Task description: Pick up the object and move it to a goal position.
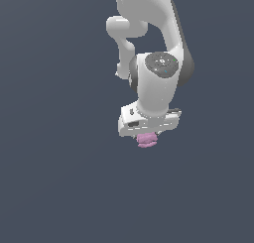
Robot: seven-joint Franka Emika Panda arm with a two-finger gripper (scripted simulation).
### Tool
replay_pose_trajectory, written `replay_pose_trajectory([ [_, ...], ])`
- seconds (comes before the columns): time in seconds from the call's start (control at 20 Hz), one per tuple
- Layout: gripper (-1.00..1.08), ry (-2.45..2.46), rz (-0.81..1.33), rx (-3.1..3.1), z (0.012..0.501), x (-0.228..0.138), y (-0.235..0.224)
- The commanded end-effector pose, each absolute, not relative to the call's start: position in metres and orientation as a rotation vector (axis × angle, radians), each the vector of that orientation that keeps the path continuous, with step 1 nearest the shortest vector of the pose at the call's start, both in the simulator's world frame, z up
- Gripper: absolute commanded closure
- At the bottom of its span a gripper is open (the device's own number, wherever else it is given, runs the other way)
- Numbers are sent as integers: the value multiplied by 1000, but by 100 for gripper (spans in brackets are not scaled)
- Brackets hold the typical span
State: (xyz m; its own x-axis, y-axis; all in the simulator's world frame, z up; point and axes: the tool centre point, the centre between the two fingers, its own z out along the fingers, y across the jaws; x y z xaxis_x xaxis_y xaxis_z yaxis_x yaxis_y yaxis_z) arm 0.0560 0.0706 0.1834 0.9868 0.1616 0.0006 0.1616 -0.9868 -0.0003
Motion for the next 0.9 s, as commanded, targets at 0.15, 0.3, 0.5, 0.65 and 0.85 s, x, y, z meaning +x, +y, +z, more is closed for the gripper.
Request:
replay_pose_trajectory([
  [0.15, 108, -255, 0, -3131, 244, 67, 70],
  [0.3, 108, -255, 0, -3131, 275, 73, 69],
  [0.5, 108, -255, 0, -3131, 312, 81, 69],
  [0.65, 108, -255, 0, -3131, 335, 87, 69],
  [0.85, 108, -255, 0, -3131, 361, 93, 68],
])
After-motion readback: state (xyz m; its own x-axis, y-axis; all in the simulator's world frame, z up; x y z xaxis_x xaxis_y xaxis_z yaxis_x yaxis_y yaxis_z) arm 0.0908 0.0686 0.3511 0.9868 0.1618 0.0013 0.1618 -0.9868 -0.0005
